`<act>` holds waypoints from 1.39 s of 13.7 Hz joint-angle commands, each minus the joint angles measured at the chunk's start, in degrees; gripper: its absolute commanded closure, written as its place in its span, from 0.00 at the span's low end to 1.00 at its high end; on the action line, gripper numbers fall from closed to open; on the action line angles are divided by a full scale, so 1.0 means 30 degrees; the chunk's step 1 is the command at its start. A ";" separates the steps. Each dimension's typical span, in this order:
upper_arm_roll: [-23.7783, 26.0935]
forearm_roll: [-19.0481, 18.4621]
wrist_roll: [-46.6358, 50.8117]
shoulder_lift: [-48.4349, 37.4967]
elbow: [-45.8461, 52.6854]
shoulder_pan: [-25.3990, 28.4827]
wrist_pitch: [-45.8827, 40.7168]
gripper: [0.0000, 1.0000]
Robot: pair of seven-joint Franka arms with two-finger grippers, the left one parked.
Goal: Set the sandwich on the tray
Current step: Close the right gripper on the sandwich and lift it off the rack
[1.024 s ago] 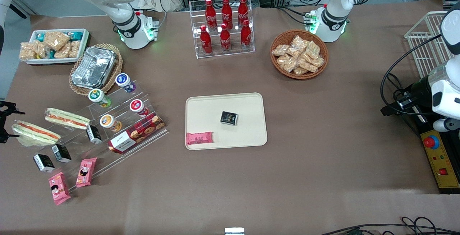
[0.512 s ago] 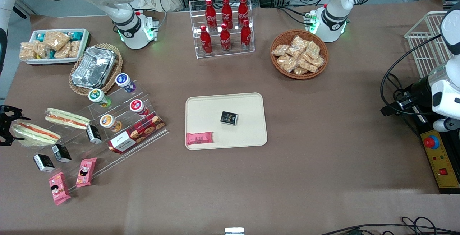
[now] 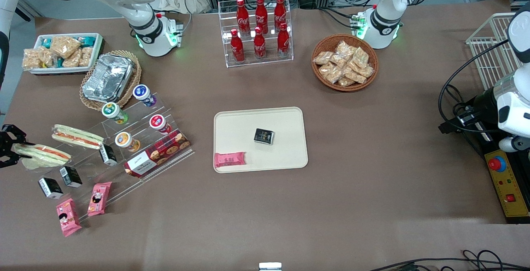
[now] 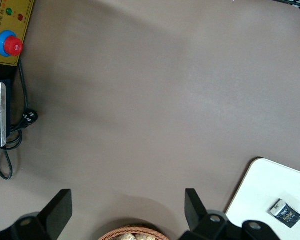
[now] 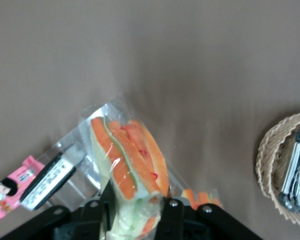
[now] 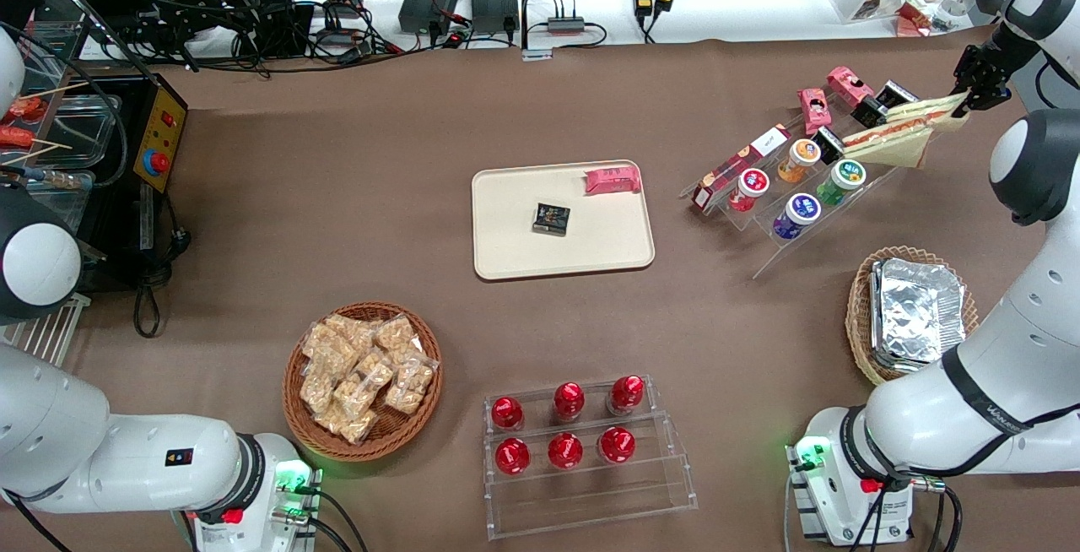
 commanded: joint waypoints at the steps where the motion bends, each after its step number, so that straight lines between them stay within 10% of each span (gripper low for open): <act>1: -0.0007 0.1265 -0.0019 -0.0375 0.0073 0.0010 0.0048 0.68; 3: 0.0022 0.1326 -0.0019 -0.0375 0.0656 0.0039 0.0077 0.86; 11: 0.0286 0.1297 0.0039 -0.2128 0.2006 0.0681 -0.0127 0.86; 19: 0.0403 0.0157 -0.0195 -0.5382 0.2709 0.5625 -0.5278 0.85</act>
